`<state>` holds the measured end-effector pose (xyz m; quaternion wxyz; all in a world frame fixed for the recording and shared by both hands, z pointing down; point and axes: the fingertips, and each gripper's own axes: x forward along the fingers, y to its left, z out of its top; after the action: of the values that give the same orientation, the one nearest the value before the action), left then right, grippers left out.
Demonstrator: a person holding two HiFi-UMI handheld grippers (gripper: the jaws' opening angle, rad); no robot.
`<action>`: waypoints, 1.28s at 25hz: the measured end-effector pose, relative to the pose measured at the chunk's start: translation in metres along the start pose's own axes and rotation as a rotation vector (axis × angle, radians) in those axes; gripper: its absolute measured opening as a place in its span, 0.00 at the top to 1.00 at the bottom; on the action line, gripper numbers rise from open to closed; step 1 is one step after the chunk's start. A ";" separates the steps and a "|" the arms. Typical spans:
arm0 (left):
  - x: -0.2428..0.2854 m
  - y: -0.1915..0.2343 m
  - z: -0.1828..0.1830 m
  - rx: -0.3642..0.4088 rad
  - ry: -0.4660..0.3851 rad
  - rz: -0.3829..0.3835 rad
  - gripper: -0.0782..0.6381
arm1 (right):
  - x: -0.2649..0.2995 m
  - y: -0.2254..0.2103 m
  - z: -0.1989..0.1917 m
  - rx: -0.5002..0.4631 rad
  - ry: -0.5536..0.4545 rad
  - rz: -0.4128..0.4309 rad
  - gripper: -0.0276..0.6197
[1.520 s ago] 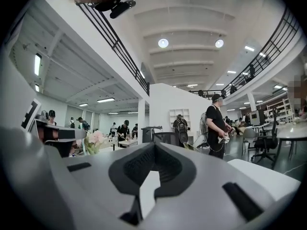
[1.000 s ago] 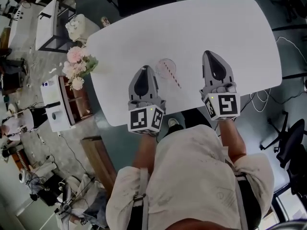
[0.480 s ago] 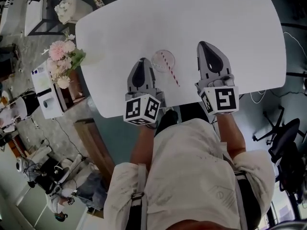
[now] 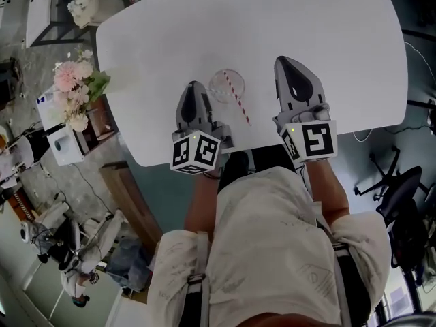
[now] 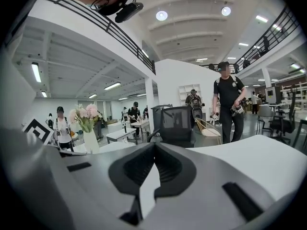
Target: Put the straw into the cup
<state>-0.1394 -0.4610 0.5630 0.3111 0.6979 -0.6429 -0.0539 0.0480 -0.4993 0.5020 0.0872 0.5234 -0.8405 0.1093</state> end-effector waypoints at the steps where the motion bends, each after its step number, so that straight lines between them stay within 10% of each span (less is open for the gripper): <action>1: 0.001 0.004 -0.001 -0.011 -0.003 0.006 0.87 | 0.002 0.001 -0.002 -0.001 0.004 0.003 0.95; 32: -0.057 -0.004 0.002 0.056 -0.014 -0.030 0.78 | -0.049 0.038 0.019 -0.039 -0.050 -0.014 0.95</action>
<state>-0.1462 -0.4093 0.5405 0.2862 0.7154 -0.6358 -0.0454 0.0341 -0.4461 0.4670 0.0770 0.5301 -0.8407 0.0793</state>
